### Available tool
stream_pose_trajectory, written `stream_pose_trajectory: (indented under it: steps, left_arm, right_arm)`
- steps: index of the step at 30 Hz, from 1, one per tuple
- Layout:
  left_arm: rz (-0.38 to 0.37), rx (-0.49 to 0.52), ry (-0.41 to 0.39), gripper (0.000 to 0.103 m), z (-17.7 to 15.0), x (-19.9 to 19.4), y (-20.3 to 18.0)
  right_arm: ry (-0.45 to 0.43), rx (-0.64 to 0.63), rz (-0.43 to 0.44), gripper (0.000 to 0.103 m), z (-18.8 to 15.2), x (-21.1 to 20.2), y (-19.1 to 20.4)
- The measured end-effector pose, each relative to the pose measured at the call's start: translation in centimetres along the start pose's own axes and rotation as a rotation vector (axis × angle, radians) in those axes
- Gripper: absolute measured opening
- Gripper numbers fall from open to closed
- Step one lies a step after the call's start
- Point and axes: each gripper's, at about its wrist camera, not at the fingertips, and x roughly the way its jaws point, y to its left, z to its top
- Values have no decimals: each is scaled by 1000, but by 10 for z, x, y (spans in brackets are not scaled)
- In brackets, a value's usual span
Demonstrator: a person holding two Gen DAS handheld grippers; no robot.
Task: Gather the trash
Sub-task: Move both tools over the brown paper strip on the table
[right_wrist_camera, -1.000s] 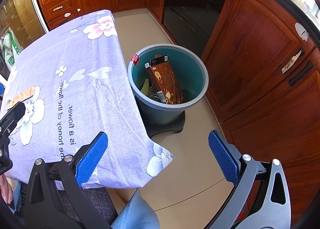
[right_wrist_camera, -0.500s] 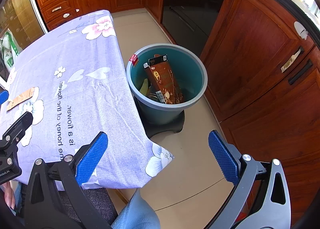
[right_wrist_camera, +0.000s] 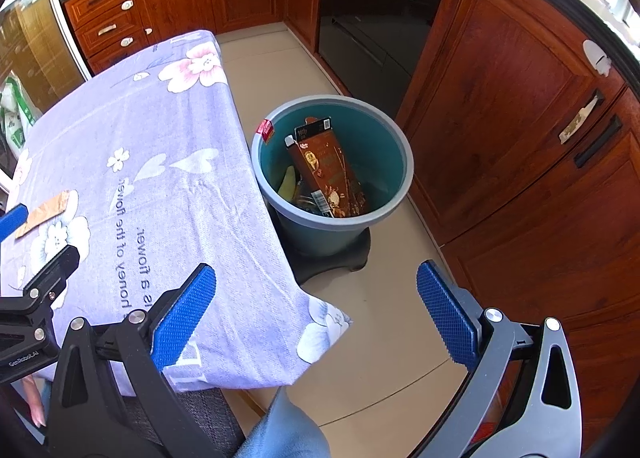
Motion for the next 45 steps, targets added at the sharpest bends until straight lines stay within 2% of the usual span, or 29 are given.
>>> stream_pose_trajectory:
  steps: [6,14,19,27,35,45]
  left_arm:
    - [8,-97,33,99,-5,20,39]
    - [95,-160,2,99,-15,50,98]
    - [162,-213,12,99,-26,71,142]
    - [209,-329,29,99,-34,92,196]
    - [230,-403,30,99,-36,104,223]
    - [237,-410,35,100,-33,107,224]
  right_arm:
    - [-6,-20,20,97,11,13,31]
    - [-52,-56,93,97,20,39,92]
    - [-72,-95,124,97,23,63,135]
    - [-86,-149,163,97,37,96,191]
    - [-78,-167,174,97,44,122,214]
    - [-127,-172,170,97,51,130,224]
